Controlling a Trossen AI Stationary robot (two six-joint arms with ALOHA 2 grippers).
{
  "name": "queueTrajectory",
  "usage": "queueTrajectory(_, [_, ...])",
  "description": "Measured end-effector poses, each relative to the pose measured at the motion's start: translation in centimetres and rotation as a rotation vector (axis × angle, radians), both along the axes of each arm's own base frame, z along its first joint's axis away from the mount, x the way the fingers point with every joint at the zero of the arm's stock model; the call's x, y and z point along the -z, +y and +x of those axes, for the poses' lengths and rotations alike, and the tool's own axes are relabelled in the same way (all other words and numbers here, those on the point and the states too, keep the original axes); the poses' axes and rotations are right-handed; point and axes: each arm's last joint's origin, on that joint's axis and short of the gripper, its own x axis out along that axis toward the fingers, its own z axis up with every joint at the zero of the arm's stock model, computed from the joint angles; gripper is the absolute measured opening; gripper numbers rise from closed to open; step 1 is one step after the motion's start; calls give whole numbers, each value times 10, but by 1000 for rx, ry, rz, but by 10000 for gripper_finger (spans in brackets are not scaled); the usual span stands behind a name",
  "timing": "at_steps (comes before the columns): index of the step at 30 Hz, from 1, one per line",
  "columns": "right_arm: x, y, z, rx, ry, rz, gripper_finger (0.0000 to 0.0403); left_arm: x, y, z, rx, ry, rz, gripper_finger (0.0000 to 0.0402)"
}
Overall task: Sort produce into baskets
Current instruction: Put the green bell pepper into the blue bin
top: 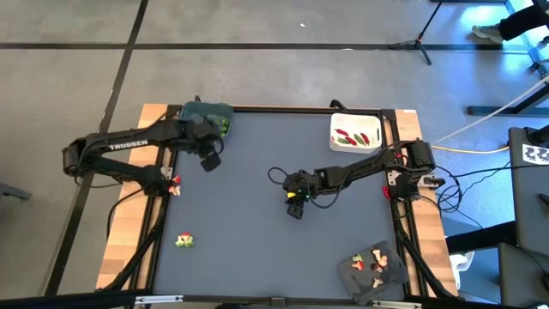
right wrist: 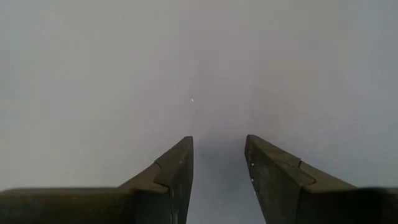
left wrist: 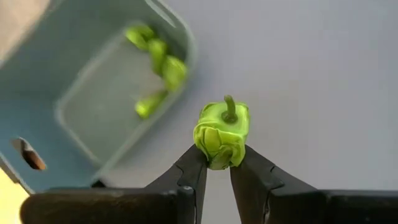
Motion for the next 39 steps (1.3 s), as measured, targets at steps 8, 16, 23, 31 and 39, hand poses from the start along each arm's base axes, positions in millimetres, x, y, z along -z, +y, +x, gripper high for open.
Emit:
queueTrajectory(8, [0,0,0,-4,1,14,152,-7,40,-5,-107,-118,113,61])
queueTrajectory(16, [0,0,0,-10,1,11,152,0,71,-11,-211,-116,138,61])
queueTrajectory(23, [0,0,0,-12,1,10,152,19,89,-6,-252,-54,94,61])
queueTrajectory(31, [0,0,0,-30,-1,-4,152,38,100,-2,-271,12,47,71])
queueTrajectory(39, [0,0,0,-27,-1,-8,152,39,98,-2,-237,37,38,155])
